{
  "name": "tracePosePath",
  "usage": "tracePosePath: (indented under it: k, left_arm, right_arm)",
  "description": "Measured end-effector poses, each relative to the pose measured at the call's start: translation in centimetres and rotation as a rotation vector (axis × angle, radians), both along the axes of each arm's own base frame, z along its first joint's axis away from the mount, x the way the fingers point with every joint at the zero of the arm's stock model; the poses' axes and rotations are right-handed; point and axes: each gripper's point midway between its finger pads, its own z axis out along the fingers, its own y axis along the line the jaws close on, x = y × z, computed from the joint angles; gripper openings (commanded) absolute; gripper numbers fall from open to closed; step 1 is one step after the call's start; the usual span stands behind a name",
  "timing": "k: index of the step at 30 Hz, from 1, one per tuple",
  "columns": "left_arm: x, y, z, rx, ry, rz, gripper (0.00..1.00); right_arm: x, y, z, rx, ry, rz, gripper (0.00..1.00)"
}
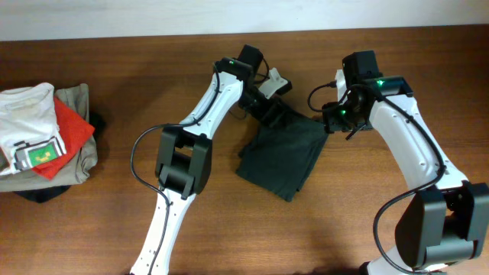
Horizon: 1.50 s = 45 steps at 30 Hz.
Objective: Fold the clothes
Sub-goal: 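Grasp the folded black shirt with the left gripper and carry it left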
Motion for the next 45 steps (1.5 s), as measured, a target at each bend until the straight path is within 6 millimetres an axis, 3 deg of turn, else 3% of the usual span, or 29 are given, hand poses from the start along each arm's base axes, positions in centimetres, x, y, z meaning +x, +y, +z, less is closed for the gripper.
tracePosePath:
  k: [2, 3, 7, 9, 11, 12, 13, 14, 15, 19, 23, 24, 26, 30, 38, 42, 45]
  left_arm:
    - [-0.4, 0.0, -0.5, 0.017, 0.008, -0.001, 0.08]
    - [-0.6, 0.2, -0.9, 0.028, 0.020, 0.001, 0.00]
    - [-0.3, 0.9, -1.0, 0.072, 0.013, 0.022, 0.00]
    - [1.2, 2.6, -0.1, 0.146, -0.031, 0.062, 0.00]
    - [4.7, 6.9, 2.6, 0.189, -0.081, 0.187, 0.00]
    - [6.7, 10.5, 5.1, 0.201, -0.118, 0.270, 0.00]
    - [7.3, 13.2, 6.7, 0.231, -0.127, 0.327, 0.00]
    - [7.4, 15.5, 7.9, 0.263, -0.130, 0.368, 0.00]
    - [7.6, 20.1, 10.6, 0.334, -0.162, 0.452, 0.00]
    - [7.3, 31.0, 17.1, 0.433, -0.253, 0.671, 0.00]
    - [5.7, 41.5, 21.8, 0.454, -0.310, 0.896, 0.00]
    - [4.8, 45.1, 22.5, 0.470, -0.312, 0.973, 0.00]
    - [3.8, 49.9, 22.7, 0.494, -0.308, 1.068, 0.00]
    - [1.7, 55.8, 22.9, 0.510, -0.300, 1.192, 0.00]
    - [-0.7, 61.7, 21.6, 0.515, -0.269, 1.311, 0.01]
    - [0.0, 64.5, 19.5, 0.519, -0.304, 1.351, 0.01]
    - [0.6, 67.4, 17.3, 0.541, -0.351, 1.394, 0.14]
  right_arm:
    - [-0.1, 0.0, 0.0, -0.001, 0.004, -0.001, 0.64]
    - [-0.1, -0.1, 0.0, -0.003, 0.004, 0.000, 0.64]
    - [-0.2, -0.1, -0.1, -0.004, 0.008, -0.001, 0.64]
    - [-0.3, -0.1, -0.1, -0.004, 0.012, -0.001, 0.60]
    - [-0.6, -0.3, -0.2, -0.017, 0.024, -0.004, 0.60]
    - [-0.6, -0.3, -0.2, -0.019, 0.025, -0.004, 0.60]
    - [-0.6, -0.4, -0.2, -0.021, 0.026, -0.005, 0.60]
    - [-0.6, -0.4, -0.2, -0.022, 0.027, -0.005, 0.61]
    - [-0.7, -0.4, -0.2, -0.024, 0.027, -0.006, 0.60]
    - [-0.7, -0.7, -0.2, -0.038, 0.027, -0.009, 0.61]
    - [-0.8, -0.8, -0.2, -0.043, 0.034, -0.010, 0.61]
    - [-0.9, -0.8, -0.2, -0.043, 0.037, -0.010, 0.61]
    - [-0.9, -0.8, -0.2, -0.043, 0.038, -0.010, 0.61]
    - [-0.9, -0.8, -0.2, -0.043, 0.037, -0.010, 0.61]
    - [-1.6, -0.8, -0.4, -0.046, 0.064, -0.010, 0.61]
    - [-2.0, -0.9, -0.4, -0.048, 0.083, -0.010, 0.61]
    - [-2.3, -0.9, -0.5, -0.049, 0.096, -0.009, 0.61]
